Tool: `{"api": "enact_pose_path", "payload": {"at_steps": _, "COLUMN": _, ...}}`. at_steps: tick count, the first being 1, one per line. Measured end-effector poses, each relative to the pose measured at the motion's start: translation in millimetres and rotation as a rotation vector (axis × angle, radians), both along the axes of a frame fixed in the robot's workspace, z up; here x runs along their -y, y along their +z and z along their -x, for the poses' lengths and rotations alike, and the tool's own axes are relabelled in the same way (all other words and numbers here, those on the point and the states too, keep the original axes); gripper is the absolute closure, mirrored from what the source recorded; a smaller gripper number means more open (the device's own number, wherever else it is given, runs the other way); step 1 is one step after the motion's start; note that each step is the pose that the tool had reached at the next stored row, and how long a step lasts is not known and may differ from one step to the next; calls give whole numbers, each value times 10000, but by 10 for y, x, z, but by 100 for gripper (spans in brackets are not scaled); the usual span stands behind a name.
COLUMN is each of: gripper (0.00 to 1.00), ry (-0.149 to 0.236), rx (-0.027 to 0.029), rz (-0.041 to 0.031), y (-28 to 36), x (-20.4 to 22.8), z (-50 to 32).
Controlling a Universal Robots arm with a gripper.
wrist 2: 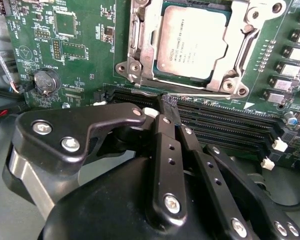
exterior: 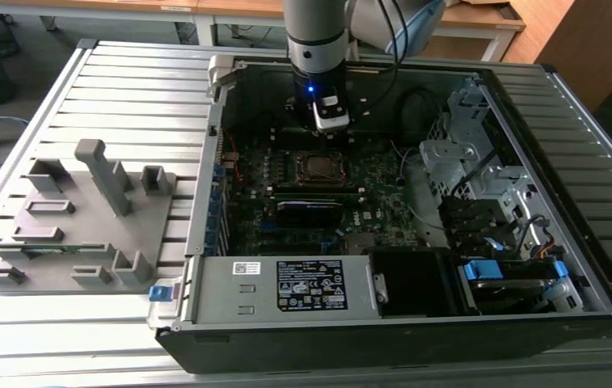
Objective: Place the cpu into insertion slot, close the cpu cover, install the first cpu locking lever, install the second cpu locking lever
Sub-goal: 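Install the first cpu locking lever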
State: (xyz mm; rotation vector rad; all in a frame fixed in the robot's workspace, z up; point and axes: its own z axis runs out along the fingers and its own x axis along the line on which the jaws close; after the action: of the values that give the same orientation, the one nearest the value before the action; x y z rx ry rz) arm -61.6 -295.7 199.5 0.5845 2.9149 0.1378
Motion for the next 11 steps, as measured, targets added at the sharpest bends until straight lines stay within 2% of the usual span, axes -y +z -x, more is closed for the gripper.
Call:
{"api": "enact_pose_path", "payload": {"at_steps": 4, "gripper": 89, "ry": -3, "rx": 0, "rz": 2, "y": 0, "x": 4, "z": -7}}
{"api": "enact_pose_path", "payload": {"at_steps": 11, "gripper": 89, "ry": -2, "rx": 0, "rz": 2, "y": -3, "x": 41, "z": -52}}
